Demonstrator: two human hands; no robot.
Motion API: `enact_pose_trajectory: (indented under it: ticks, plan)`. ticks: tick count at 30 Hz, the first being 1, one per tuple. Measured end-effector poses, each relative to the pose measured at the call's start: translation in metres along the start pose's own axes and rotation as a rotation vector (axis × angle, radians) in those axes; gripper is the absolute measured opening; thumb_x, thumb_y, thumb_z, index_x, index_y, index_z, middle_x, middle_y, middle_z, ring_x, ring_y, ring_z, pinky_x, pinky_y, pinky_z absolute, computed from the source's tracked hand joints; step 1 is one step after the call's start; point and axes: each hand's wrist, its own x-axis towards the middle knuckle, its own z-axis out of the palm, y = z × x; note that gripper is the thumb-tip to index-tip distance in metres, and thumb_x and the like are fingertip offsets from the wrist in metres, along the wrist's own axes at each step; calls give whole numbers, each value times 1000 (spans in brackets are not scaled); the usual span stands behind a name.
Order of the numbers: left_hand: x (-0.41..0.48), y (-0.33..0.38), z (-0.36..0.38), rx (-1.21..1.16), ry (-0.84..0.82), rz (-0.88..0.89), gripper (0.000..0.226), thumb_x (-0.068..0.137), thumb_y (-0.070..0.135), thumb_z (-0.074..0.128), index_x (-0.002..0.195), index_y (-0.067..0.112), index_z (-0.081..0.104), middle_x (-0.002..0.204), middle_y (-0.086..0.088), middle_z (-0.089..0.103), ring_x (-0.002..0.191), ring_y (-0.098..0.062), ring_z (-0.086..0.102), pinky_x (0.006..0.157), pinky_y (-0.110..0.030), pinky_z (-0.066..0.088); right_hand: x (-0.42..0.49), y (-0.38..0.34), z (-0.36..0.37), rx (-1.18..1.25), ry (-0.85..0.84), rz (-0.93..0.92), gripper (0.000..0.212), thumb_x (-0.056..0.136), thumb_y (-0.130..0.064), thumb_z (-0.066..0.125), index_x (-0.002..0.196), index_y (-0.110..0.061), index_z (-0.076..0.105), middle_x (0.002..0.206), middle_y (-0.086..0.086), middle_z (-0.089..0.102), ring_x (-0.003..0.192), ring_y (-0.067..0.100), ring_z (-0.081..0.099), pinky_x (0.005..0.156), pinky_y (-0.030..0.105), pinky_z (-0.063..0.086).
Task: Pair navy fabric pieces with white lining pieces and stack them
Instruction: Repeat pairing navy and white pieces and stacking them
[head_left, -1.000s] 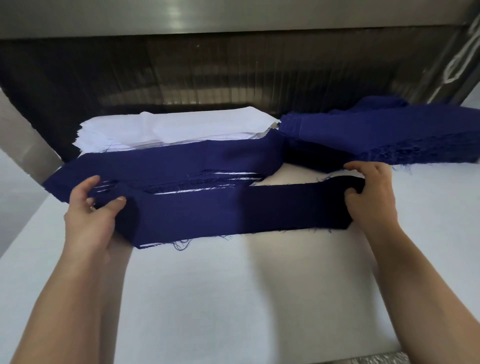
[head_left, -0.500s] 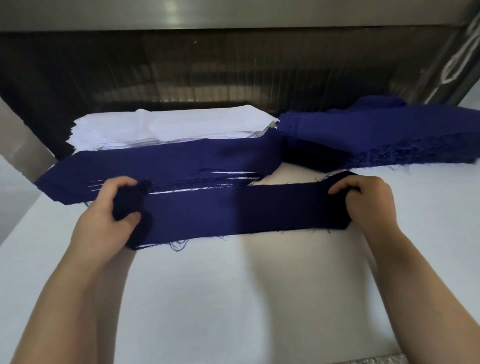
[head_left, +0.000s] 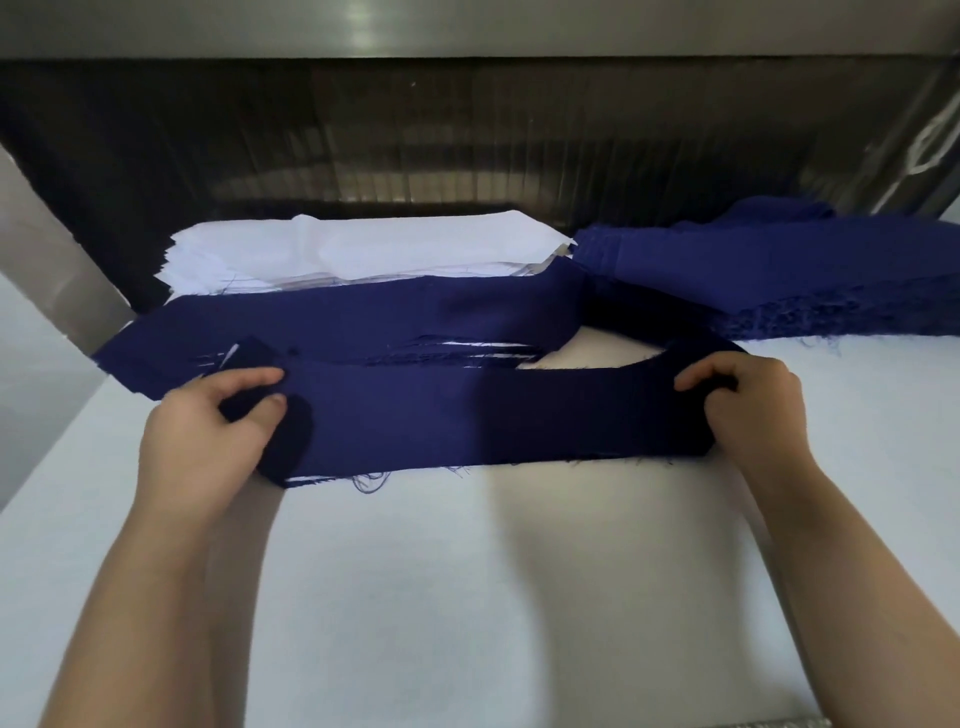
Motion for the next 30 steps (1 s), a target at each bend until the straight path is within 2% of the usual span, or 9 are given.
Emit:
enact_pose_trajectory:
  ticks: [5,9,12,16,18,20,22,26,30]
  plan:
    - [2,1,0,-399,56,-21,36,78,15,72,85,50,72,92,30,69,93,4,64,83,-19,48,-2,-2,1,111,123,-60,55,67,18,33,65,-29,61,84,-6,64,71,4,52,63,15,42]
    - [5,-2,2,-637,115,-46,33,77,7,73,86,38,77,97,12,73,101,-12,67,88,-28,50,-11,-7,3,196,345,-356,44,68,18,34,72,-14,63,85,-25,61,83,0,56,81,6,39]
    - [5,1,4,-841,162,-137,25,81,0,69,87,23,77,99,3,74,102,-16,68,88,-23,52,-10,-8,11,179,422,-443,38,71,18,35,76,-5,66,94,-1,60,91,20,57,87,11,41]
    - [9,5,7,-1048,168,-345,21,83,-2,66,86,16,78,100,-4,74,100,-17,69,86,-25,55,-6,-12,23,180,408,-498,37,70,21,35,75,1,66,96,13,64,94,22,55,93,38,44]
    - [17,4,9,-1194,124,-455,22,82,-1,67,83,17,80,104,-8,73,101,-21,69,91,-33,53,-1,-14,27,152,396,-504,37,71,22,36,77,2,67,101,19,64,97,27,56,93,28,42]
    - [28,5,10,-1365,73,-506,19,82,2,69,95,13,77,113,-7,70,105,-21,67,96,-36,51,4,-16,30,126,375,-489,38,73,22,37,81,3,68,105,19,64,101,31,57,92,19,40]
    - [37,7,11,-1332,102,-496,25,84,6,68,108,12,71,116,-3,68,105,-18,66,95,-36,51,7,-21,36,126,340,-458,39,75,21,38,85,1,70,109,13,62,106,28,55,94,16,38]
    - [49,19,11,-1315,276,-493,22,81,1,70,100,12,71,93,1,75,86,-11,71,78,-27,57,9,-37,52,211,289,-387,41,80,18,40,88,-8,69,113,-7,56,112,19,52,96,13,37]
    - [71,22,12,-1355,315,-490,32,83,0,68,114,10,66,111,-4,70,98,-15,68,82,-29,57,17,-58,74,343,270,-292,40,83,15,41,87,-17,64,115,-10,56,112,14,53,98,18,40]
